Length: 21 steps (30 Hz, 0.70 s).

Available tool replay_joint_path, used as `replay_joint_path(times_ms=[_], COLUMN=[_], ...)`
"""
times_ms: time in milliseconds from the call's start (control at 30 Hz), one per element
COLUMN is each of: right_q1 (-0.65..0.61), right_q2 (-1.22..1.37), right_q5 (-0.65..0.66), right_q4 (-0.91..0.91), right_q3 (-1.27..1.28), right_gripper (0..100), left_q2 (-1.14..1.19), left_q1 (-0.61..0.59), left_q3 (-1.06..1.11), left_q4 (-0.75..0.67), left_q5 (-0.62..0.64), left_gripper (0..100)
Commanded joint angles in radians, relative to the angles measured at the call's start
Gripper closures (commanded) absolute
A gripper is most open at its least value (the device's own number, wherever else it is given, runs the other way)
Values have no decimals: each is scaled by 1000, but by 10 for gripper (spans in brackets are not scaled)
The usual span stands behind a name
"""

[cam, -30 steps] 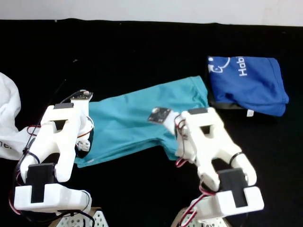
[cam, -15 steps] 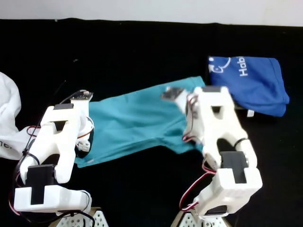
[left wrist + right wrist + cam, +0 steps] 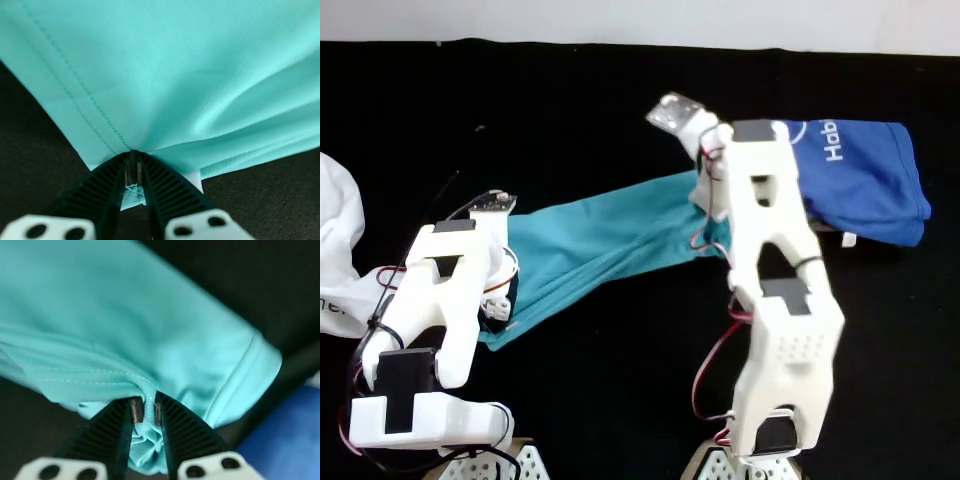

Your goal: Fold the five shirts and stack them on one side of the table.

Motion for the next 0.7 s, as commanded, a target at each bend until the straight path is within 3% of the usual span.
replay_joint_path(times_ms=[0,167,433,667], right_q1=[-7,-5,18,19], right_q2=[116,305,358,360], right_q5=[-21,-55,-408,-419], right_q4=[-24,-7,79,332], right_q3=[-239,-435,-774,-935], right_gripper=[989,904,880,878], left_q2=[7,7,7,7], left_q1=[-4,-4,-4,-4], left_q3=[1,1,1,1], left_q4=[-44,-44,-44,-44], left_q5=[3,3,3,3], left_gripper=[990,990,990,990])
